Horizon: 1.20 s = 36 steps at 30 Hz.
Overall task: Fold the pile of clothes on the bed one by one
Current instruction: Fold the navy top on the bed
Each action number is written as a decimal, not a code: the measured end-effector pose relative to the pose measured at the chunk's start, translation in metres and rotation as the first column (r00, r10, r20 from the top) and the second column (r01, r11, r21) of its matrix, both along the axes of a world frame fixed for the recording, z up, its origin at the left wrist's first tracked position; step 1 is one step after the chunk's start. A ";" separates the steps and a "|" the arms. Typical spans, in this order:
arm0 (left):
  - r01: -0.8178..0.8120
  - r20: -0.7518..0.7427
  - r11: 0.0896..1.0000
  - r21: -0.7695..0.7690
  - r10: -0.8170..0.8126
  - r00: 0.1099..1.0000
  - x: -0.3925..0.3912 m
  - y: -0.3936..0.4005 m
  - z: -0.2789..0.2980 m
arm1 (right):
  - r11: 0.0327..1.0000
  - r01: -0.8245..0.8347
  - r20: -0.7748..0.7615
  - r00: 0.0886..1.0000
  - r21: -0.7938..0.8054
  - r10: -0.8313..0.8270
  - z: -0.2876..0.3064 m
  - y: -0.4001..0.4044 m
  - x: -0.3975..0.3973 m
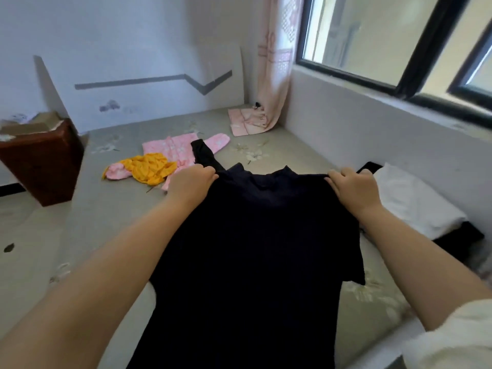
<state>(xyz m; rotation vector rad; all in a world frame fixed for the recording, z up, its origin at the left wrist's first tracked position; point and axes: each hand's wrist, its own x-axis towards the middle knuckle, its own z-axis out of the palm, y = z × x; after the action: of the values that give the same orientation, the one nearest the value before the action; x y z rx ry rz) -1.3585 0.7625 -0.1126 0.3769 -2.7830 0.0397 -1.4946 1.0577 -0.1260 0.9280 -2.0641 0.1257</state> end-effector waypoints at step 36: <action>-0.243 -0.247 0.945 -0.219 0.187 0.951 -0.054 0.181 0.184 | 0.962 -0.273 -0.446 0.864 -0.027 0.233 0.195 0.192 -0.145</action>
<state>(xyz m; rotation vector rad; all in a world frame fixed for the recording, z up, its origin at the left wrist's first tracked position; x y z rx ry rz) -1.4130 0.9436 0.0714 0.5821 -2.4651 0.3697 -1.6395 1.2498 0.0689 1.0605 -1.5021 0.1328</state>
